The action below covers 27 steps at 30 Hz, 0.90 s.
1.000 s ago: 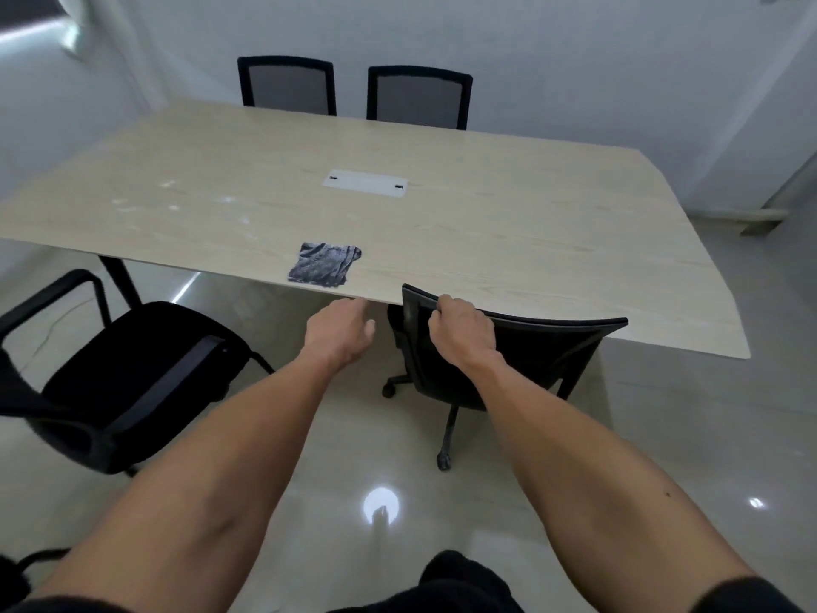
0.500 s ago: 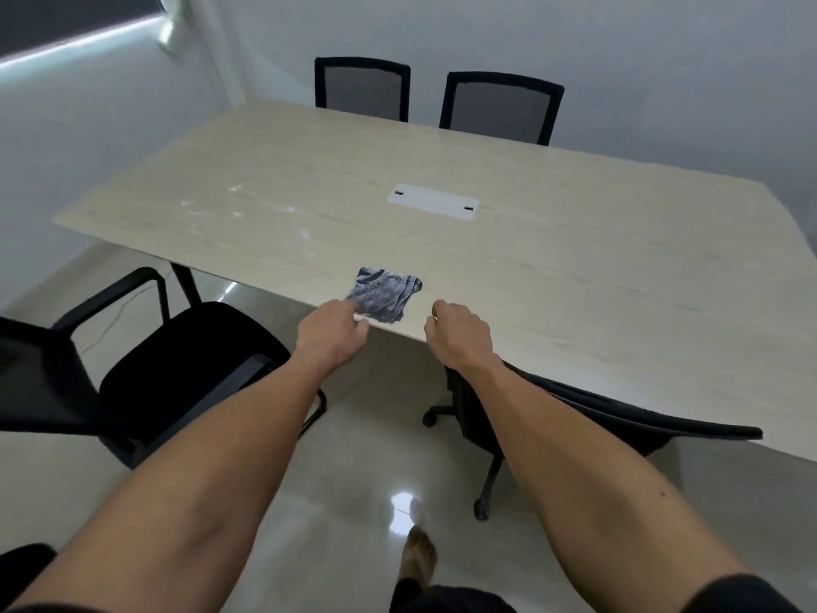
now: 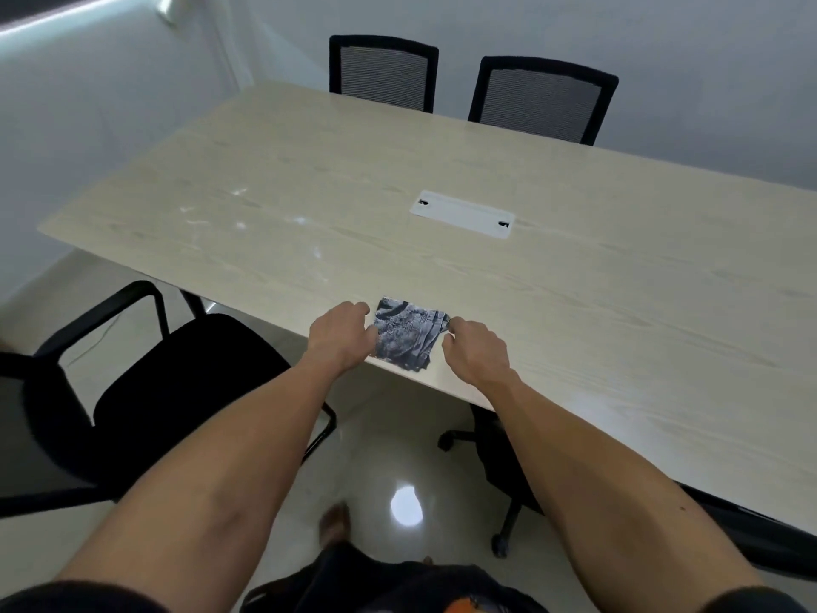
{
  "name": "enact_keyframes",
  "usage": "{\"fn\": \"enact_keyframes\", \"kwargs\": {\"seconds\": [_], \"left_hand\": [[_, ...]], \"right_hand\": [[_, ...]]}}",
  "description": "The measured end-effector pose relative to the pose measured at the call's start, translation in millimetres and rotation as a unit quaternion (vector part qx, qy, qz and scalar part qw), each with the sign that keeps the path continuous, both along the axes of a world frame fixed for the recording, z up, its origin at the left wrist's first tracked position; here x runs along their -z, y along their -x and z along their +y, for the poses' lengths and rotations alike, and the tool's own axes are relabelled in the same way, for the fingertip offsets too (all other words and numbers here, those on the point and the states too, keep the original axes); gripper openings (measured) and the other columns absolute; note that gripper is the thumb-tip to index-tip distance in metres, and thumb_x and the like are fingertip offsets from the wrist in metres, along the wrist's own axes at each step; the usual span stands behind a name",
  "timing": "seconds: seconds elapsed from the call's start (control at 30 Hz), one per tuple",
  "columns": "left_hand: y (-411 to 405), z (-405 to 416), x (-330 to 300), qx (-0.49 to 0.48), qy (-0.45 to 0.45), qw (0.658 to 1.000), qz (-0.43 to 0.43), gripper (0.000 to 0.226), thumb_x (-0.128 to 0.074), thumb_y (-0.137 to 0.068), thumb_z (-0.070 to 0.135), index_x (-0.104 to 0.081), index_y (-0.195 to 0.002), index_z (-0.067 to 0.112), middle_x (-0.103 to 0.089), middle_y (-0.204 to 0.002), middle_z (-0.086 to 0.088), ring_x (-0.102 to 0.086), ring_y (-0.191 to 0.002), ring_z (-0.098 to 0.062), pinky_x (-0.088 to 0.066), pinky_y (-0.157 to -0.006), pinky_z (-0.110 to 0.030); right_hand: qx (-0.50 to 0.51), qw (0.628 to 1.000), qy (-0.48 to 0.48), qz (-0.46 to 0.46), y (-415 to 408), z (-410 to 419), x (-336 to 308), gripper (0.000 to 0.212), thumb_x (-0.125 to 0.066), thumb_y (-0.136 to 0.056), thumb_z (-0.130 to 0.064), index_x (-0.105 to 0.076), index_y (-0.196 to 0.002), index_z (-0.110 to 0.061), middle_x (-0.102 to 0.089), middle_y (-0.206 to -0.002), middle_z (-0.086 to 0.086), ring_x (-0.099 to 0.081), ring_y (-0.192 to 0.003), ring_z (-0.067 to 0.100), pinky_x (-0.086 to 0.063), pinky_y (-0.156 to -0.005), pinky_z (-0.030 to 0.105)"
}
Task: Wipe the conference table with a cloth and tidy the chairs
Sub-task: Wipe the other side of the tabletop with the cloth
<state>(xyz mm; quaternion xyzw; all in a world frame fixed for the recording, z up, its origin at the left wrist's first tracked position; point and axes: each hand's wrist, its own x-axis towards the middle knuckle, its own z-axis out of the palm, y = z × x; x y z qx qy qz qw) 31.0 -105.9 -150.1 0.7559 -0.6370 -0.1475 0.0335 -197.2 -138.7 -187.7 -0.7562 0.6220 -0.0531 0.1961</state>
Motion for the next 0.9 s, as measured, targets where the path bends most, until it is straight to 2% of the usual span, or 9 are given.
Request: {"fn": "enact_keyframes", "kwargs": {"seconds": [0.13, 0.27, 0.4, 0.5, 0.6, 0.7, 0.73, 0.9], "left_hand": [[-23.3, -37.9, 14.0, 0.033, -0.019, 0.999, 0.003, 0.047, -0.048, -0.104, 0.038, -0.053, -0.145, 0.016, -0.06, -0.138, -0.01, -0.058, -0.125, -0.032, -0.049, -0.097, -0.044], [-47.5, -79.2, 30.3, 0.085, -0.034, 0.996, 0.013, 0.042, -0.049, -0.105, 0.036, -0.055, -0.142, 0.016, -0.061, -0.136, -0.009, -0.058, -0.124, -0.031, -0.049, -0.096, -0.043], [-65.2, -114.8, 45.9, 0.132, -0.052, 0.99, 0.026, 0.041, -0.049, -0.106, 0.035, -0.056, -0.141, 0.015, -0.061, -0.136, -0.009, -0.058, -0.126, -0.031, -0.05, -0.097, -0.044], [-75.5, -135.4, 60.8, 0.158, -0.069, 0.984, 0.033, 0.041, -0.049, -0.106, 0.035, -0.056, -0.141, 0.014, -0.061, -0.137, -0.01, -0.057, -0.127, -0.032, -0.049, -0.098, -0.045], [-80.0, -153.4, 75.9, 0.174, -0.082, 0.98, 0.049, 0.043, -0.05, -0.107, 0.036, -0.056, -0.142, 0.013, -0.06, -0.14, -0.011, -0.056, -0.129, -0.033, -0.048, -0.099, -0.045], [-79.6, -171.6, 91.6, 0.177, -0.095, 0.977, 0.075, 0.045, -0.05, -0.107, 0.037, -0.055, -0.146, 0.015, -0.058, -0.144, -0.01, -0.054, -0.132, -0.032, -0.048, -0.103, -0.046], [-79.0, -178.2, 98.0, 0.172, -0.099, 0.976, 0.087, 0.045, -0.051, -0.107, 0.038, -0.055, -0.146, 0.015, -0.059, -0.144, -0.009, -0.054, -0.132, -0.031, -0.048, -0.104, -0.046], [-73.6, -201.6, 123.4, 0.17, -0.113, 0.97, 0.135, 0.045, -0.058, -0.105, 0.031, -0.056, -0.146, 0.014, -0.059, -0.143, -0.01, -0.056, -0.129, -0.031, -0.047, -0.106, -0.048]], "right_hand": [[0.025, 0.999, -0.032, -0.009, -16.6, -24.0, 13.3, 0.03, -0.038, -0.107, -0.026, -0.058, -0.121, -0.009, -0.065, -0.117, 0.014, -0.061, -0.1, 0.037, -0.044, -0.077, 0.04], [0.087, 0.995, -0.053, -0.024, -32.6, -45.4, 27.8, 0.034, -0.041, -0.108, -0.026, -0.058, -0.132, -0.011, -0.065, -0.125, 0.013, -0.062, -0.107, 0.035, -0.045, -0.08, 0.039], [0.136, 0.987, -0.07, -0.05, -47.7, -62.9, 44.1, 0.031, -0.044, -0.107, -0.026, -0.057, -0.13, -0.01, -0.063, -0.121, 0.011, -0.061, -0.106, 0.032, -0.042, -0.078, 0.037], [0.157, 0.982, -0.078, -0.071, -56.8, -73.3, 54.5, 0.033, -0.047, -0.107, -0.024, -0.056, -0.135, -0.008, -0.06, -0.125, 0.013, -0.058, -0.111, 0.032, -0.042, -0.082, 0.036], [0.171, 0.979, -0.084, -0.079, -61.9, -85.1, 64.3, 0.03, -0.048, -0.106, -0.02, -0.058, -0.131, -0.007, -0.058, -0.119, 0.013, -0.055, -0.11, 0.033, -0.044, -0.083, 0.039], [0.181, 0.977, -0.083, -0.077, -65.0, -101.0, 73.4, 0.041, -0.05, -0.107, -0.021, -0.054, -0.145, -0.006, -0.057, -0.14, 0.018, -0.05, -0.132, 0.039, -0.049, -0.1, 0.046], [0.179, 0.977, -0.08, -0.078, -65.8, -108.2, 76.5, 0.042, -0.051, -0.107, -0.021, -0.054, -0.146, -0.006, -0.056, -0.141, 0.019, -0.05, -0.133, 0.04, -0.049, -0.101, 0.047], [0.164, 0.98, -0.089, -0.072, -65.1, -134.3, 90.0, 0.032, -0.059, -0.103, -0.016, -0.063, -0.132, -0.003, -0.064, -0.129, 0.02, -0.054, -0.124, 0.038, -0.053, -0.098, 0.055]]}}
